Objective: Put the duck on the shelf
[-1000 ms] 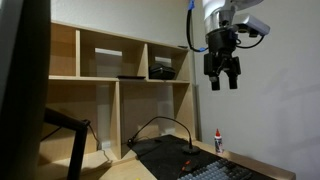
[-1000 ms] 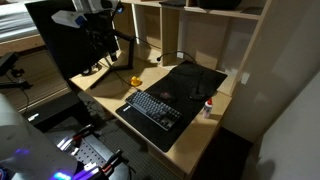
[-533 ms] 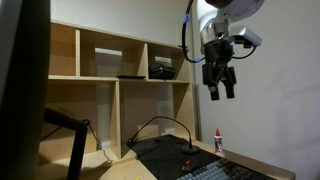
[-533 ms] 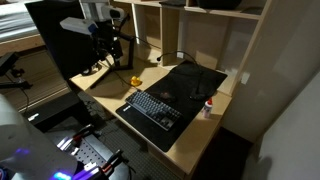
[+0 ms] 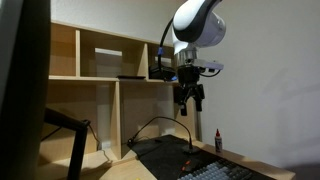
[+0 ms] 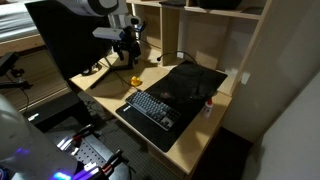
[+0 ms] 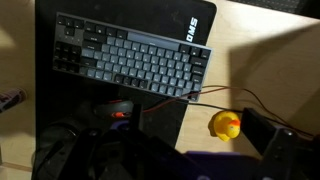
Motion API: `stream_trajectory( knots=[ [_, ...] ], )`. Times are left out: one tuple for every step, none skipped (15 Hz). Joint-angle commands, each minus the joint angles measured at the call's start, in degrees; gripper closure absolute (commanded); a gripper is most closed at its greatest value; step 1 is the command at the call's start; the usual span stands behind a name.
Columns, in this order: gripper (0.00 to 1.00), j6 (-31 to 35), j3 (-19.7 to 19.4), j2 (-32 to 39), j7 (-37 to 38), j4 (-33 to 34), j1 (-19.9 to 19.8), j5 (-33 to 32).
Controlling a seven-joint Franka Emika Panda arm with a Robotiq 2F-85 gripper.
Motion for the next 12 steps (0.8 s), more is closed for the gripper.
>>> stream_trajectory(
  knots=[
    [0.0, -0.1, 0.0, -0.1, 0.0, 0.0, 0.0, 0.0],
    [0.0, -0.2, 0.0, -0.3, 0.0, 0.0, 0.0, 0.0],
    [0.0, -1.1, 0.1, 3.2, 0.2, 1.0, 0.1, 0.1],
    [0.0, 1.7, 0.4, 5.6, 0.3, 0.9, 0.6, 1.2],
    [0.0, 4.9, 0.5, 7.7, -0.5, 0.5, 1.4, 3.6],
    [0.0, 7.3, 1.0, 9.8, -0.1, 0.7, 2.0, 4.9],
    [0.0, 9.6, 1.6, 11.9, -0.6, 1.2, 2.8, 7.3],
    [0.0, 12.0, 2.3, 14.1, 0.1, 1.6, 3.4, 7.6],
    [0.0, 14.7, 3.0, 16.4, 1.7, 2.2, 3.9, 7.0],
    [0.0, 16.5, 3.3, 18.5, 3.0, 3.2, 4.2, 7.0],
    [0.0, 17.2, 3.4, 19.6, 4.0, 3.8, 4.4, 7.5],
    [0.0, 15.8, 3.3, 16.3, 3.0, 1.2, 4.2, 6.5]
  ],
)
